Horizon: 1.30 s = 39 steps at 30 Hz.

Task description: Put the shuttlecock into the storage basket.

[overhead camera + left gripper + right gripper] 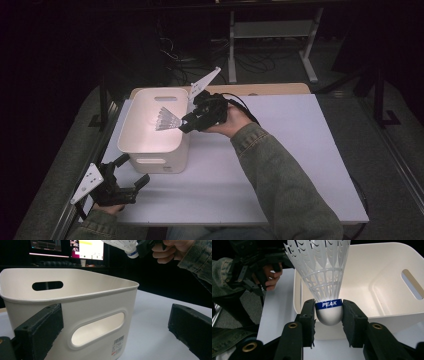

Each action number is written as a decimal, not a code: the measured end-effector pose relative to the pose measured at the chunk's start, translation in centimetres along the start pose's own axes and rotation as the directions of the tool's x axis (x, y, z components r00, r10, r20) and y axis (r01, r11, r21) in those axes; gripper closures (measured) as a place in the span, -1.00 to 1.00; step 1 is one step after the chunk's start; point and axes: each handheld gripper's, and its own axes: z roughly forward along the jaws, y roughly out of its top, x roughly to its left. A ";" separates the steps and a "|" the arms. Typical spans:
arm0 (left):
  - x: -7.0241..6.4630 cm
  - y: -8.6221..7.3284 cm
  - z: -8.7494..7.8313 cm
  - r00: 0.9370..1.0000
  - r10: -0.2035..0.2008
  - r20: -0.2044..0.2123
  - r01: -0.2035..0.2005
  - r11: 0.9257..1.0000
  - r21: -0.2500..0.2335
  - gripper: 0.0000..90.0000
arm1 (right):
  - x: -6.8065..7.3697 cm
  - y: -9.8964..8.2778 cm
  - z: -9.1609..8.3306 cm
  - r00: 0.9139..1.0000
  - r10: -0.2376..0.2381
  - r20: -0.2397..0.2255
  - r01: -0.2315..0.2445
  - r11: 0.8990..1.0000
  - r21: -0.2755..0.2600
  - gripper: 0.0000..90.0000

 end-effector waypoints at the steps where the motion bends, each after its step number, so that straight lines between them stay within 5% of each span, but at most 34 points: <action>1: 0.0 0.0 0.0 1.000 -0.001 0.000 0.001 1.000 -0.001 -1.00 | 0.0 0.1 0.1 1.000 0.006 -0.003 -0.006 1.000 -0.002 0.39; 19: 0.1 0.0 -0.1 1.000 -0.005 -0.003 0.005 1.000 -0.005 -1.00 | 0.2 1.7 3.0 0.999 0.010 -0.053 -0.011 1.000 -0.008 0.39; 39: 0.2 0.0 -0.1 1.000 -0.003 -0.006 0.003 1.000 0.000 -1.00 | -0.4 1.3 5.6 0.994 0.037 -0.099 -0.038 0.999 0.000 0.39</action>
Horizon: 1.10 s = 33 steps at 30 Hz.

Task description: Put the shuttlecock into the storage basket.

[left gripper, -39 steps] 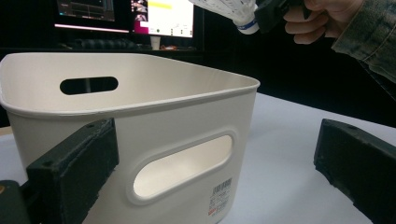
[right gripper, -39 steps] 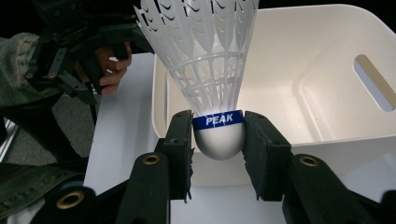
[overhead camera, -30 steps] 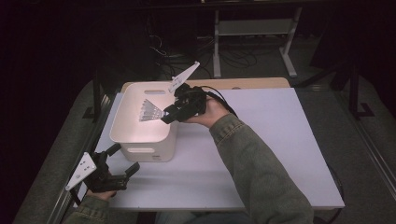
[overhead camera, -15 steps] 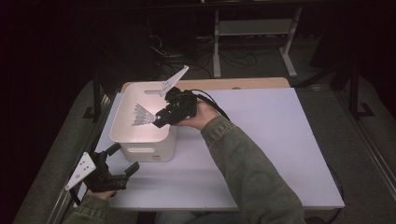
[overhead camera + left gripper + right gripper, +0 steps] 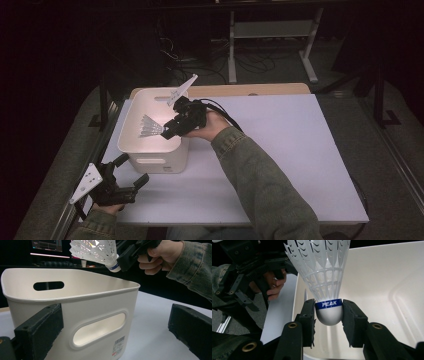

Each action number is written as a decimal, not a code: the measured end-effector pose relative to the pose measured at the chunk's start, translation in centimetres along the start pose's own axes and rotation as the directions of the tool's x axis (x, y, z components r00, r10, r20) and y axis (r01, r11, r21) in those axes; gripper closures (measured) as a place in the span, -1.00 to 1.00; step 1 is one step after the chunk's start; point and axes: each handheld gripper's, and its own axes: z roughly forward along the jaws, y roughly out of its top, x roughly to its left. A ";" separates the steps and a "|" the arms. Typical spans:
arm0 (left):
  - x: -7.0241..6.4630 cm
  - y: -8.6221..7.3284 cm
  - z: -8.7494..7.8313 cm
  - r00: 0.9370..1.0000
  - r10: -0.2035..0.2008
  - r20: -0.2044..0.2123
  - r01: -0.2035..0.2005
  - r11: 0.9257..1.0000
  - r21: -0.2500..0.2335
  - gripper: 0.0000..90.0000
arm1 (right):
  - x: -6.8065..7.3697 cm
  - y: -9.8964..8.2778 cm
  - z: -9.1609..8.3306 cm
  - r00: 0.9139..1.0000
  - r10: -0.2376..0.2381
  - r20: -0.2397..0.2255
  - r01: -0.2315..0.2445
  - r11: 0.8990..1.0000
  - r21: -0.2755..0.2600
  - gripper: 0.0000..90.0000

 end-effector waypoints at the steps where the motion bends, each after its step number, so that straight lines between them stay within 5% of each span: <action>1: 0.0 0.0 0.0 1.000 -0.005 0.001 0.005 1.000 -0.006 -1.00 | -0.1 0.0 0.1 1.000 -0.001 -0.001 0.001 1.000 0.001 0.39; 10: 0.0 0.0 0.0 1.000 -0.004 0.002 0.004 1.000 0.000 -1.00 | -1.0 -0.3 1.0 0.999 0.028 -0.031 -0.028 1.000 -0.005 0.37; 17: 0.0 0.0 0.0 1.000 -0.007 0.002 0.007 1.000 0.001 -1.00 | -1.7 -0.7 1.3 0.993 0.115 -0.039 -0.116 0.992 -0.039 -0.25; 25: 0.0 0.0 0.0 1.000 -0.005 0.006 0.005 1.000 -0.002 -1.00 | -1.6 -0.7 -0.2 0.996 0.093 -0.010 -0.093 0.993 -0.073 -0.98; 33: 0.0 0.0 0.0 1.000 0.000 0.005 0.000 1.000 -0.003 -1.00 | -1.5 -1.4 -2.1 0.992 0.120 0.030 -0.116 0.987 -0.111 -1.00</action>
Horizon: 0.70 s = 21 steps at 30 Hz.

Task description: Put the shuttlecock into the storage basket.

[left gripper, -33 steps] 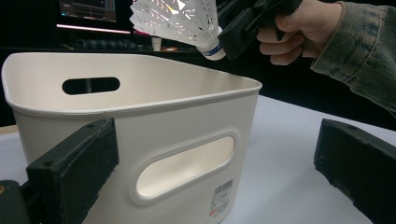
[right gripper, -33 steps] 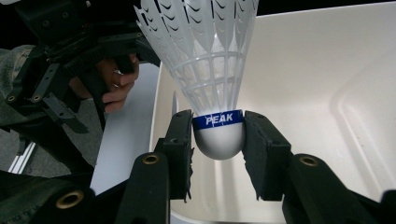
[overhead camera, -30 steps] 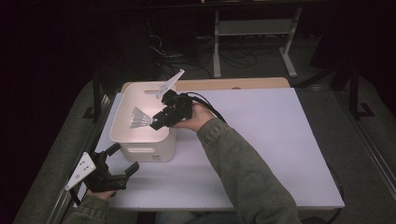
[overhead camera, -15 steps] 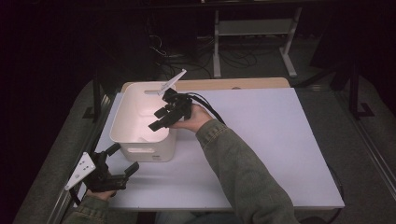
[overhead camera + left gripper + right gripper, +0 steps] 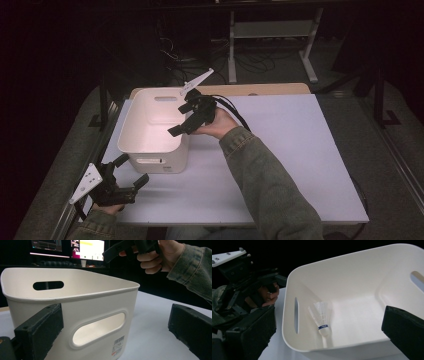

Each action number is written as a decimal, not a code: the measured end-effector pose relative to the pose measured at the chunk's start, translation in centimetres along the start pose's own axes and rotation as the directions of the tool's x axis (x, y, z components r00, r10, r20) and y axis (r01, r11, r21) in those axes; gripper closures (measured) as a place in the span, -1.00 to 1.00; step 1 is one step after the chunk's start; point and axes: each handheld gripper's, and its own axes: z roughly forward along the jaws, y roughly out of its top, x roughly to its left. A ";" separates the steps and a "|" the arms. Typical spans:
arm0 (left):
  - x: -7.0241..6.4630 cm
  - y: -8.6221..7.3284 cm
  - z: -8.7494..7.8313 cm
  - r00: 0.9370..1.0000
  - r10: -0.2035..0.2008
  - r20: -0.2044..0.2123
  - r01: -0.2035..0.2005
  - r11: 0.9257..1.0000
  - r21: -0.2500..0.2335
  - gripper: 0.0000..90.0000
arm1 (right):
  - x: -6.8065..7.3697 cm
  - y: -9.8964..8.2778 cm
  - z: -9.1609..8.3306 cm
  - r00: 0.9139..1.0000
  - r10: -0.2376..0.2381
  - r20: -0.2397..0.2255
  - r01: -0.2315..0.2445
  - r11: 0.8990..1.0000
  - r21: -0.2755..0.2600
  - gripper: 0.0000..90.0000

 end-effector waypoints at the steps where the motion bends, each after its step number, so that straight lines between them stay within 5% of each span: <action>1: 0.0 0.0 0.0 1.000 0.001 0.001 -0.001 1.000 -0.004 -1.00 | 0.0 -0.1 -0.3 1.000 0.005 0.007 -0.005 1.000 -0.004 -1.00; 21: 0.0 0.0 0.1 1.000 0.009 0.001 -0.009 1.000 0.001 -1.00 | 0.0 -2.3 -5.1 0.999 0.032 0.023 -0.032 0.999 -0.023 -1.00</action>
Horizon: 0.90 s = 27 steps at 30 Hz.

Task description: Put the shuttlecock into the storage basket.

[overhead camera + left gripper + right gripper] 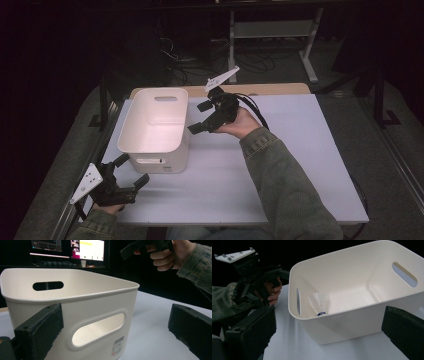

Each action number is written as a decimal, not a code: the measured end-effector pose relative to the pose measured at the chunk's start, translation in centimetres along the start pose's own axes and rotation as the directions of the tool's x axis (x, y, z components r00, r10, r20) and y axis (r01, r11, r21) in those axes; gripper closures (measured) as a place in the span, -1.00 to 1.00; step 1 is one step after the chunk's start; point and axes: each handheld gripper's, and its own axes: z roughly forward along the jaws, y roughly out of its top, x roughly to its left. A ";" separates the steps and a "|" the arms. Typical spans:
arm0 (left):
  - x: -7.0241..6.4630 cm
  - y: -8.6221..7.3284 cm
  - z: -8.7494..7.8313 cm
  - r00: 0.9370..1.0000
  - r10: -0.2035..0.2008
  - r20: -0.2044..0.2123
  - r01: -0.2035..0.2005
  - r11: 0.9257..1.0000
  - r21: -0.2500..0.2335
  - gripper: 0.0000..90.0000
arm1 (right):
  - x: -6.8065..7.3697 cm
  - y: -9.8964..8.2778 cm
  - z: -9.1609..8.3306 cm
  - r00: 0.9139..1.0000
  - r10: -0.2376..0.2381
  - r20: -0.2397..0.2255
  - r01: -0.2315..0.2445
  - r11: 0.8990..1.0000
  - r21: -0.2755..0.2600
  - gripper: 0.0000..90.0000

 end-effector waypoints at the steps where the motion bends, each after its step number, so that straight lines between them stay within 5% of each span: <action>1: 0.0 0.0 0.0 1.000 -0.010 -0.001 0.010 1.000 -0.005 -1.00 | 0.0 -0.1 -0.1 1.000 0.003 -0.005 -0.003 1.000 -0.002 -1.00; 13: 0.1 0.0 -0.1 1.000 -0.013 -0.008 0.013 1.000 -0.005 -1.00 | -0.3 -1.7 -1.5 0.999 0.030 -0.020 -0.030 1.000 -0.003 -1.00; 27: 0.1 0.0 -0.1 1.000 -0.013 -0.011 0.013 1.000 0.003 -1.00 | -0.6 -4.3 -4.1 0.997 0.077 0.025 -0.076 0.996 -0.035 -1.00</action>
